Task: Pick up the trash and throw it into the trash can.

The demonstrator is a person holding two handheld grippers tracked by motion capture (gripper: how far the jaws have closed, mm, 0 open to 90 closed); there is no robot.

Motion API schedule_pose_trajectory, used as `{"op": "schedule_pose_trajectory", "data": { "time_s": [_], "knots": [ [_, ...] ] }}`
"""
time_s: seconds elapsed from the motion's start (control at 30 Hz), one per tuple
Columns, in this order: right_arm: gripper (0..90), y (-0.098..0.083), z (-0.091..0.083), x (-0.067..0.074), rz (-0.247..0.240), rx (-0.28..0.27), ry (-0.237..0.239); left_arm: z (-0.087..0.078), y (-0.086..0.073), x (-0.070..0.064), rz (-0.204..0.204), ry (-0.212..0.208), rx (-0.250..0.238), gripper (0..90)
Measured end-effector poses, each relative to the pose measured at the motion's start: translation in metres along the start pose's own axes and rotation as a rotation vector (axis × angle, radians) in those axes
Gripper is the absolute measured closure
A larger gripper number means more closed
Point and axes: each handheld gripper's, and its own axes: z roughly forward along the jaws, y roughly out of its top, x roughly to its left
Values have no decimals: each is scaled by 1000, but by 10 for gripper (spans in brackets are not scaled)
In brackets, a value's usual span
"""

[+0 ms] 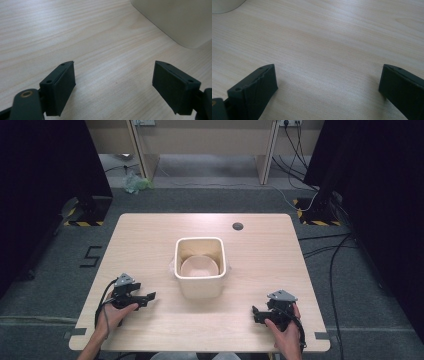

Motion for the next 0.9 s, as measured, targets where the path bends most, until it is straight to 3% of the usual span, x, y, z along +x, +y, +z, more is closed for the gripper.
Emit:
{"op": "schedule_pose_trajectory", "data": {
  "time_s": [0.53, 0.9],
  "knots": [
    [19, 0, 0, 0, -2, -1, 0, -5, -9, -8, 25, 15, 11, 180],
    [19, 0, 0, 0, -2, -1, 0, -7, -14, -16, 83, 58, 26, 179]
  ]
}}
